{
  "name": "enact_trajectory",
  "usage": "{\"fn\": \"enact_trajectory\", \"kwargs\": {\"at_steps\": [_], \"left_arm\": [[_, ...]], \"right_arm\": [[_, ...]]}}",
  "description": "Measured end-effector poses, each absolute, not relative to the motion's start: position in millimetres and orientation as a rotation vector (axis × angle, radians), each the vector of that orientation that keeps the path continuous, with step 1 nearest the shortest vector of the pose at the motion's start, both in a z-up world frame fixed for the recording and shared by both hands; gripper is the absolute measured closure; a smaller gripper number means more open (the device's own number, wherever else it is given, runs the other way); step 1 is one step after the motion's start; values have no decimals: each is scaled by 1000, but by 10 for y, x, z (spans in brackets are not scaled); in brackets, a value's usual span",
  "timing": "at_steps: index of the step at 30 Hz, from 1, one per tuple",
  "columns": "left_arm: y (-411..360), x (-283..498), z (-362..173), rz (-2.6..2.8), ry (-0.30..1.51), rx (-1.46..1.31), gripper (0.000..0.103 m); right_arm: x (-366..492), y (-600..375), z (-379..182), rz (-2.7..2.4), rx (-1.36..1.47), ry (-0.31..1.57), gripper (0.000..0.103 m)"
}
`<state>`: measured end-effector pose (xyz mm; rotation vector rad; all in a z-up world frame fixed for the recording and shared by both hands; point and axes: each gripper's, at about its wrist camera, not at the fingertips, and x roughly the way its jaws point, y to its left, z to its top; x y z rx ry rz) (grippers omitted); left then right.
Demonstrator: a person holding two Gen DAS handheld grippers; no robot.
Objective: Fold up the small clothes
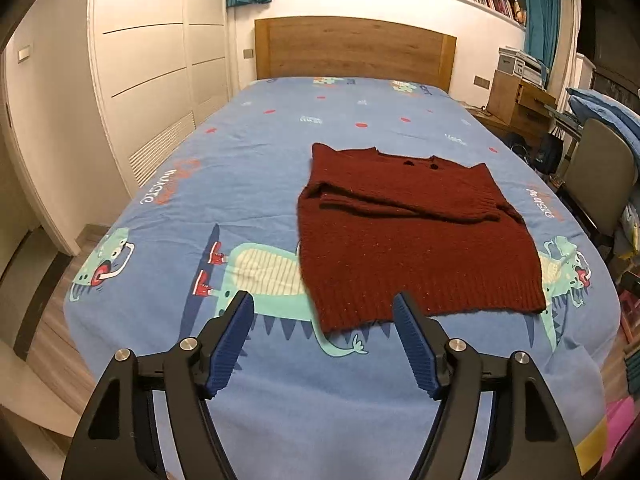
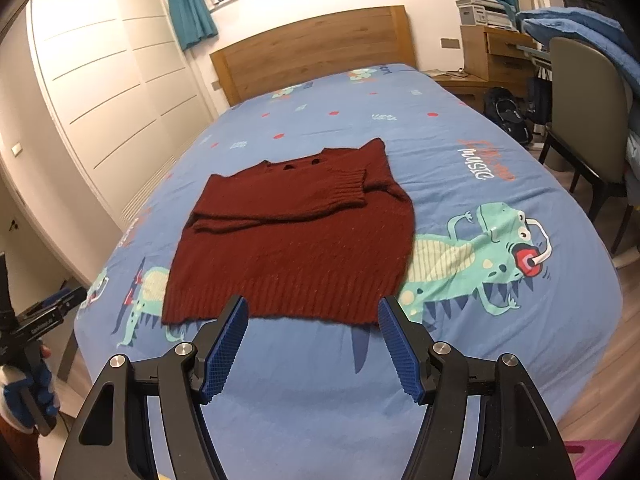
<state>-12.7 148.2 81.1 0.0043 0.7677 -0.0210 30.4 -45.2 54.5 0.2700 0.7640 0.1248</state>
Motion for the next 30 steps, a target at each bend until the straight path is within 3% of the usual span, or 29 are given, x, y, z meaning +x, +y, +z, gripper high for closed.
{"fn": "enact_trajectory", "kwargs": {"at_steps": [4, 30], "left_arm": [[1502, -258, 853, -12, 740, 10, 29], [1425, -419, 828, 25, 719, 55, 28]], "right_arm": [[237, -429, 576, 124, 261, 757, 33], [197, -469, 500, 127, 276, 763, 32]]}}
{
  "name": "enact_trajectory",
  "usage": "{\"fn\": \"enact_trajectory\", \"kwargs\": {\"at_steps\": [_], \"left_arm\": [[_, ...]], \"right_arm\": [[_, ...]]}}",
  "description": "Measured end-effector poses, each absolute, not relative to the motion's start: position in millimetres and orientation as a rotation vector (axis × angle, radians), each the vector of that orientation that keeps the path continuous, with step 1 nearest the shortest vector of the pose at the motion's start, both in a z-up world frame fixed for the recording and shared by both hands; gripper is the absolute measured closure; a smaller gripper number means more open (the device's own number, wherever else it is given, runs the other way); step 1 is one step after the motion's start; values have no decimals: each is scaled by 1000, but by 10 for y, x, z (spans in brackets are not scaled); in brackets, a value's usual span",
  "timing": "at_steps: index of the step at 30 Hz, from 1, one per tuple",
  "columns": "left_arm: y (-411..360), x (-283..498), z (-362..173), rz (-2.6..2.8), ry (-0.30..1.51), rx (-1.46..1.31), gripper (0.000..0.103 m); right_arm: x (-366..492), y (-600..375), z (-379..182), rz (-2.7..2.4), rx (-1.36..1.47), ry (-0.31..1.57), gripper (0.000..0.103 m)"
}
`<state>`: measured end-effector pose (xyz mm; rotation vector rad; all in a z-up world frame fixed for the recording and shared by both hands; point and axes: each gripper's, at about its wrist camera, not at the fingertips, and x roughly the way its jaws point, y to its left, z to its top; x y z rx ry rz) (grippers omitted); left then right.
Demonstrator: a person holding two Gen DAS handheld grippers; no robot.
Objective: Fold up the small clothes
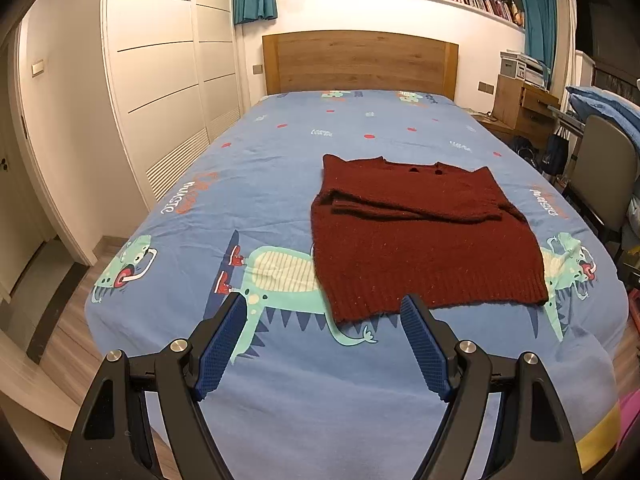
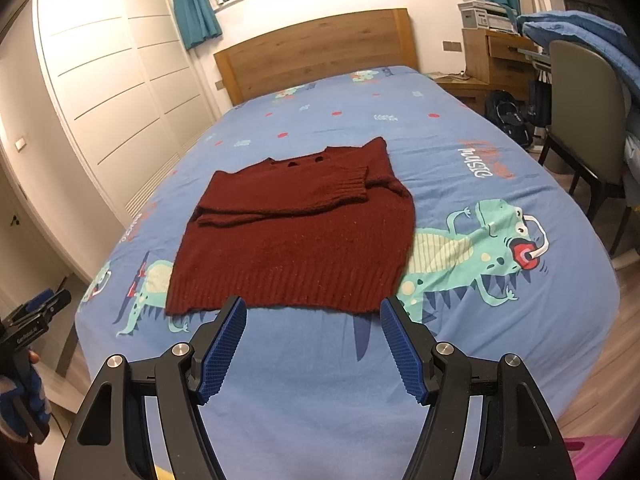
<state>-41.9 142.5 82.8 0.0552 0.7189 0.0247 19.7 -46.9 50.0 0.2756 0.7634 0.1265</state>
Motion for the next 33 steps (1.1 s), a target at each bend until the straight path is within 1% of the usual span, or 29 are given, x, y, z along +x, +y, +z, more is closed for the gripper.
{"fn": "enact_trajectory", "kwargs": {"at_steps": [21, 33], "left_arm": [[1265, -219, 786, 49, 758, 107, 28], [1234, 30, 712, 51, 796, 108, 28]], "right_arm": [[355, -729, 303, 117, 360, 768, 32], [514, -869, 198, 91, 383, 796, 32]]}}
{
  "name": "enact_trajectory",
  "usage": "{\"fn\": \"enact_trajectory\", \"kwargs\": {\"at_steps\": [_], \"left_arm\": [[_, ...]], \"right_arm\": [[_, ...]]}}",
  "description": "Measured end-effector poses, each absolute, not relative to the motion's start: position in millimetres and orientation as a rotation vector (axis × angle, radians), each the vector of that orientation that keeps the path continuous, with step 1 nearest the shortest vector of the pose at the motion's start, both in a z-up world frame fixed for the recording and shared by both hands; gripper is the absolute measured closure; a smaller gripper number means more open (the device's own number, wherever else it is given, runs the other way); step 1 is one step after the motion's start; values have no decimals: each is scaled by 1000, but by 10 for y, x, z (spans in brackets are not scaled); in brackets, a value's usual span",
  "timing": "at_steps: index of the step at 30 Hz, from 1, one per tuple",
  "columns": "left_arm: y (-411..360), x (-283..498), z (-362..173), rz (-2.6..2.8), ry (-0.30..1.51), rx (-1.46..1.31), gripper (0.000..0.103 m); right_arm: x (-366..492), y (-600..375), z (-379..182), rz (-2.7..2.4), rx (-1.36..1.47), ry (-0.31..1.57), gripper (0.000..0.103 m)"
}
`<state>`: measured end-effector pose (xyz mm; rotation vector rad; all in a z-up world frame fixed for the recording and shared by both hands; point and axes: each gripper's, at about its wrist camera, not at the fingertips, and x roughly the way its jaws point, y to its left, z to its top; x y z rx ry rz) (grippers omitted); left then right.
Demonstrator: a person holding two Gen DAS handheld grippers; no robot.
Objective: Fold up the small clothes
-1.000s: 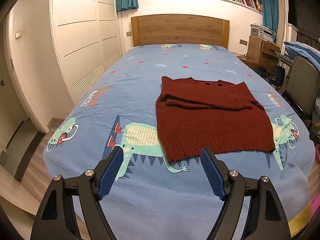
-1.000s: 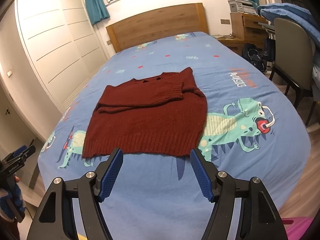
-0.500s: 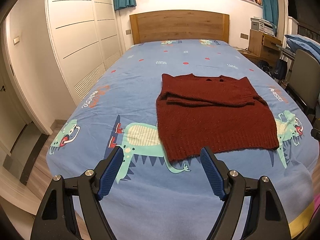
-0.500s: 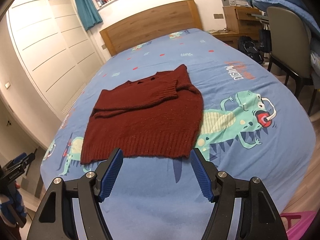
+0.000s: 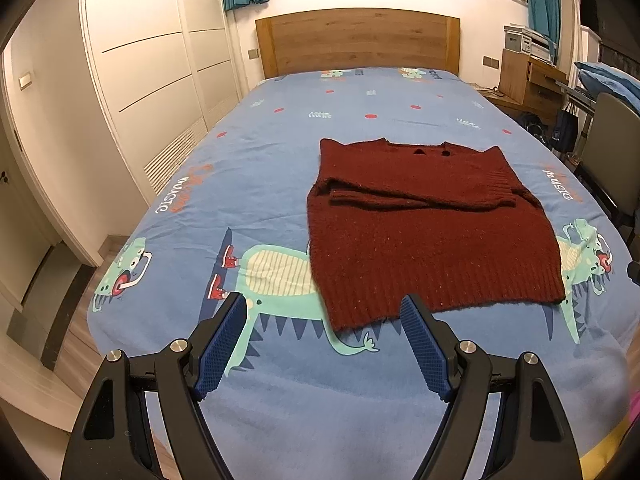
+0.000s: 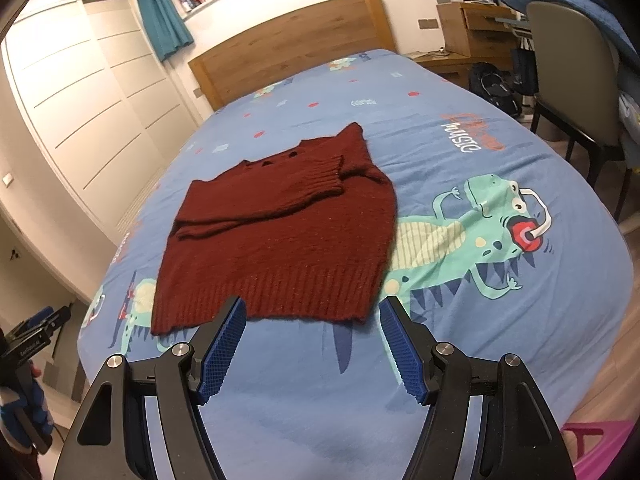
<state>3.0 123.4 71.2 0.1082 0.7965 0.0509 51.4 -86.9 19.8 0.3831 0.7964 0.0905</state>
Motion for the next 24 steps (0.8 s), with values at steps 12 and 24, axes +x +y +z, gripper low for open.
{"fn": "enact_trajectory", "kwargs": {"at_steps": [12, 24], "left_arm": [[1208, 213, 562, 46, 845, 117, 28], [1196, 386, 449, 48, 883, 112, 28]], "right_arm": [[675, -941, 60, 78, 393, 830, 32], [830, -970, -104, 72, 396, 870, 32]]}}
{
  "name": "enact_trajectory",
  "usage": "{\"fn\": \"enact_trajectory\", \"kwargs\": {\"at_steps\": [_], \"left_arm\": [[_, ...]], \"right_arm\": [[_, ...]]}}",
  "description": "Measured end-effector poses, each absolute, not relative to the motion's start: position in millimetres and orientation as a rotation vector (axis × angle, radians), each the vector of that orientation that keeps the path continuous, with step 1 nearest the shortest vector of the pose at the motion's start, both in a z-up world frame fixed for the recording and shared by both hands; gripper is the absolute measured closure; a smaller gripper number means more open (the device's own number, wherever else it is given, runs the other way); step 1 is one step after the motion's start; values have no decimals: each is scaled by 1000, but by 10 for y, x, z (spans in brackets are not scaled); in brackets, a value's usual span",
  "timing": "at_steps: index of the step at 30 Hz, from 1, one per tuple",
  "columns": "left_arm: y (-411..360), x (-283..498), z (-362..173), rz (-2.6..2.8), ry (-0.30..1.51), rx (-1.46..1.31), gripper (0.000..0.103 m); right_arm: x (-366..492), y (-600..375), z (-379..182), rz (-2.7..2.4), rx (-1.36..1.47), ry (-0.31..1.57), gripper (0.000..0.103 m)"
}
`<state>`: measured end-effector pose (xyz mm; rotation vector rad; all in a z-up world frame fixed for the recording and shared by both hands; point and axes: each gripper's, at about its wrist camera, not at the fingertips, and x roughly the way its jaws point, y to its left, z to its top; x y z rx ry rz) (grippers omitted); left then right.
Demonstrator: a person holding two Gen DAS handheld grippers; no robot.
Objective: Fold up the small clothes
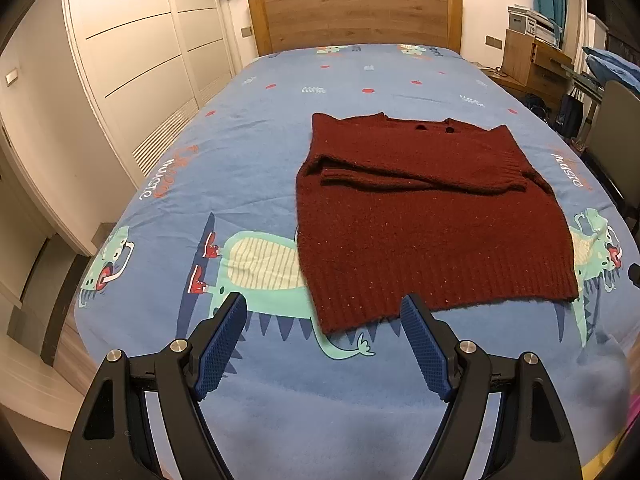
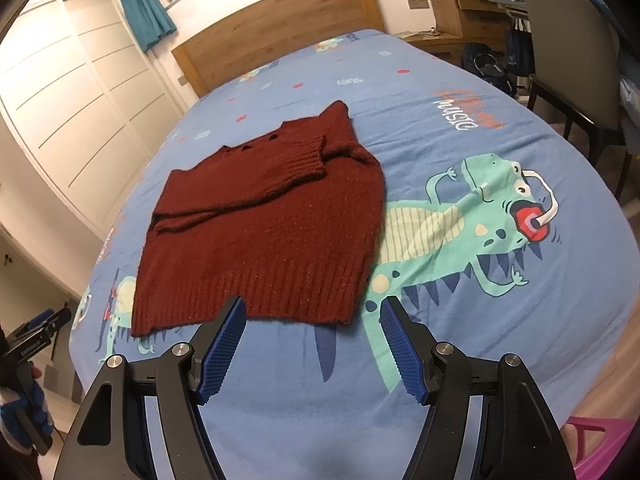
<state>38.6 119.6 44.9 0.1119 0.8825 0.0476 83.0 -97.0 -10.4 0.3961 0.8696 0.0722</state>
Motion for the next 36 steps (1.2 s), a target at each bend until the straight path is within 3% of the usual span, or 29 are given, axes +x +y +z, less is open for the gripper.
{"fn": "enact_trajectory", "kwargs": {"at_steps": [36], "left_arm": [[1272, 874, -106, 59, 1019, 85, 24]], "right_arm": [[1206, -1078, -573, 41, 413, 983, 32]]}}
